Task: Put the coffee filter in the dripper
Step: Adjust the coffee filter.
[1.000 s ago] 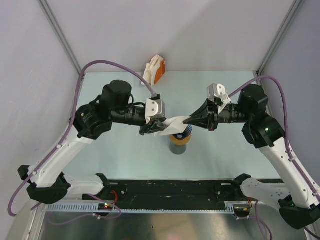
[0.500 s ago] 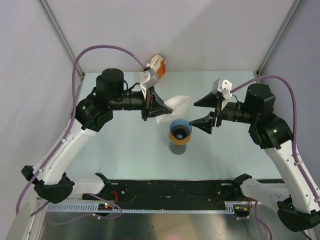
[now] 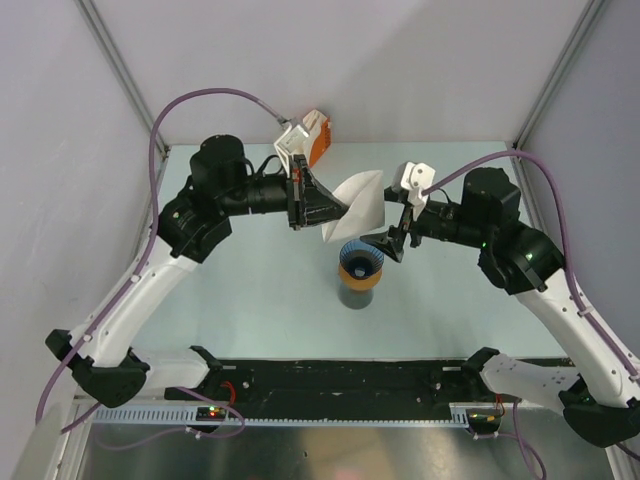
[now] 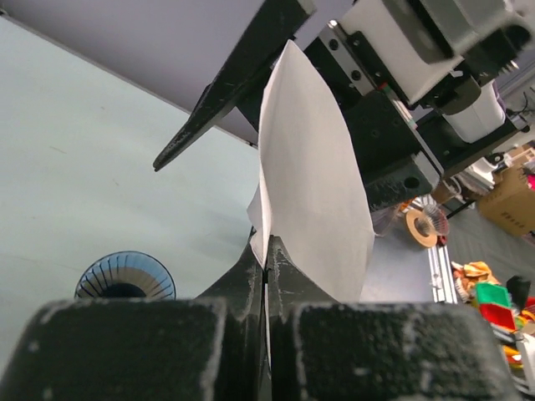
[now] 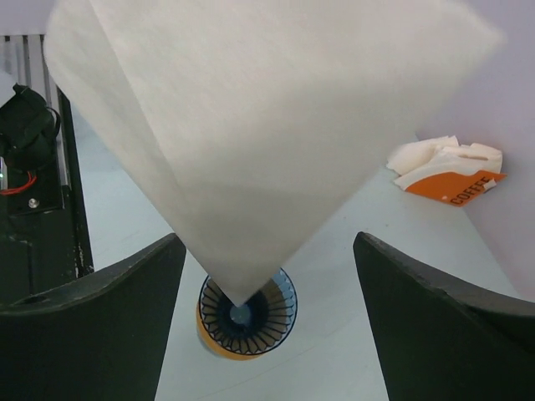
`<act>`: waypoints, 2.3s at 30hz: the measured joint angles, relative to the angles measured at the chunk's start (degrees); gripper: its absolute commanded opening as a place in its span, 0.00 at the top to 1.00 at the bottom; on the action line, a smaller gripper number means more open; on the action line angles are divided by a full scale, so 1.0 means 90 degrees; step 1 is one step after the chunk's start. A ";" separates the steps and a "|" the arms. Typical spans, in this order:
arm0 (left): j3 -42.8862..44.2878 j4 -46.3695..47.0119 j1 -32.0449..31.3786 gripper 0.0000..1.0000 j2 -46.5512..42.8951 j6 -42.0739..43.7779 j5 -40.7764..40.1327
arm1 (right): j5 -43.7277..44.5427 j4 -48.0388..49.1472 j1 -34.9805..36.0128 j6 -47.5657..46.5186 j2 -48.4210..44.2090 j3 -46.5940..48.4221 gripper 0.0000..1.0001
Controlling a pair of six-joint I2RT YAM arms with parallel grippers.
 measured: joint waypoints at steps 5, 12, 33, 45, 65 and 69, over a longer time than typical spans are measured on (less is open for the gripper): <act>-0.0129 0.0066 0.0000 1.00 0.0000 -0.0277 -0.0102 | 0.0114 0.0034 0.0226 -0.0204 0.0090 0.0151 0.30; -0.0141 0.0151 0.0000 1.00 0.0000 -0.0376 -0.0308 | 0.0092 0.0087 0.0277 -0.0291 0.0080 0.0301 0.41; -0.0231 0.0440 -0.0165 1.00 -0.0051 0.0010 0.0316 | -0.0614 0.0143 0.0199 0.0022 -0.0061 0.0299 0.30; -0.0255 0.0483 -0.0187 1.00 -0.0056 -0.0102 0.0180 | -0.0714 0.0126 0.0175 -0.0053 -0.0104 0.0299 0.28; -0.0255 0.0622 -0.0172 1.00 -0.0051 -0.0192 0.0143 | -0.1049 0.0134 0.0002 -0.0049 -0.0219 0.0299 0.60; -0.0255 0.0624 -0.0172 0.95 -0.0051 -0.0187 0.0148 | -0.1324 0.0151 -0.0177 0.0095 -0.0236 0.0299 0.68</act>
